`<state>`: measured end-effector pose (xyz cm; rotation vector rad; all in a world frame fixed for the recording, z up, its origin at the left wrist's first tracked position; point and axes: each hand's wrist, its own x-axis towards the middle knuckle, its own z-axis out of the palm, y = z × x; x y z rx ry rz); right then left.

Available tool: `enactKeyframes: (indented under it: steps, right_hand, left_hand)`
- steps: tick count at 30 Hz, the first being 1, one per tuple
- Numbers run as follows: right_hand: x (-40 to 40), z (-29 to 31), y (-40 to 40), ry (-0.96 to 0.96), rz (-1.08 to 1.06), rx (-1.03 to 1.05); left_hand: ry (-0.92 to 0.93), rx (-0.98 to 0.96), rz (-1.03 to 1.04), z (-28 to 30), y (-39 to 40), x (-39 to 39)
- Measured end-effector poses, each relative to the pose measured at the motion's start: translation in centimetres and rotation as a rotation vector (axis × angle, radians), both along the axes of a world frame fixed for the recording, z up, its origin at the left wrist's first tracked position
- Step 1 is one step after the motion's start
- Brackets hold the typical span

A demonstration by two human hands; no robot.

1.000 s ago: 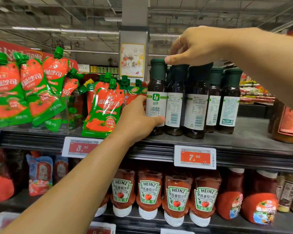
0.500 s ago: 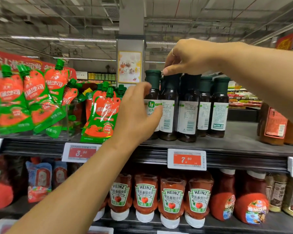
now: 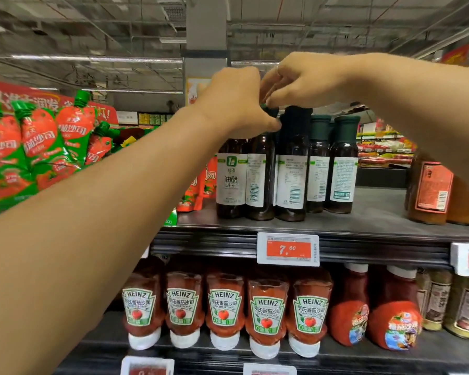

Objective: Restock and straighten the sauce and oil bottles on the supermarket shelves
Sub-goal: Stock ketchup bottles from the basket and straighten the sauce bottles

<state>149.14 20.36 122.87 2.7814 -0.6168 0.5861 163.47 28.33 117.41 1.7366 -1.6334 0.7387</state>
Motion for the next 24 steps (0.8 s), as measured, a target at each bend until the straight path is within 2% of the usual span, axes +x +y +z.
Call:
enactKeyframes:
  steps: [10,16,24]
  right_hand:
    - [0.0,-0.5,-1.5,-0.033,-0.038,-0.067]
    - [1.0,-1.5,-2.4,-0.180,-0.085,-0.128]
    - [0.0,-1.6,-2.9,-0.162,-0.030,-0.008]
  left_hand:
    - [-0.021,0.126,-0.077,0.5,-1.8,1.0]
    - [-0.016,0.171,-0.121,0.5,-2.5,1.6]
    - [0.044,0.110,-0.156,0.0,-3.2,2.1]
